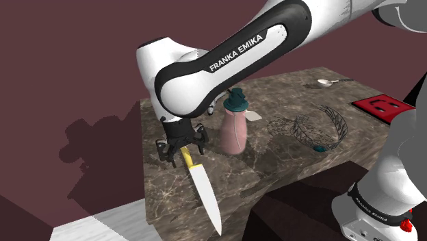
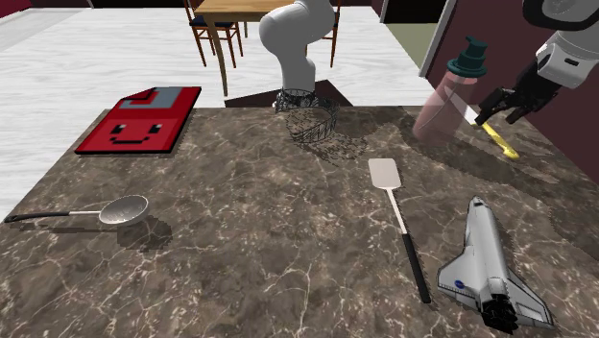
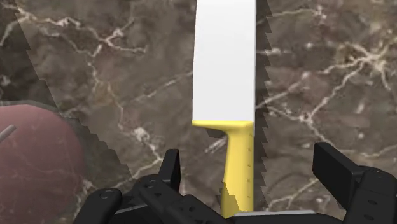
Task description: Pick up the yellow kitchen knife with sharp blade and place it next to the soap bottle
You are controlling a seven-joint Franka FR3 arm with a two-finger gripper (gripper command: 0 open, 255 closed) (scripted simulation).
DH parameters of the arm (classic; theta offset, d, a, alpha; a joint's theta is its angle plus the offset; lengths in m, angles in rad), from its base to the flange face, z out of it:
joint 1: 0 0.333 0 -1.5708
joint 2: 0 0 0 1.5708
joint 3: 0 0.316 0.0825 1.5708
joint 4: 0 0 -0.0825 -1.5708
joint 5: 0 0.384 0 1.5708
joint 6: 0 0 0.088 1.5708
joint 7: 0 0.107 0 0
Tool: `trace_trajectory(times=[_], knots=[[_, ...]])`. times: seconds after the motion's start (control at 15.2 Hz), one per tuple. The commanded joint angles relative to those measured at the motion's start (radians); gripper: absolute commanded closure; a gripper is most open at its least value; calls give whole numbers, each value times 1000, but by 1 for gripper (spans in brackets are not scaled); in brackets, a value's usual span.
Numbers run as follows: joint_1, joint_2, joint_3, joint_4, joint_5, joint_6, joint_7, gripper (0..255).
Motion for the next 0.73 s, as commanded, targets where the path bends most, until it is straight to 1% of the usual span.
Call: trace_trajectory(times=[0.0, 0.2, 0.66], knots=[[-2, -9, 0, 23, 2, -32, -1, 0], [-5, -26, 0, 96, 6, -122, -4, 0], [-5, -26, 0, 96, 6, -122, -4, 0]])
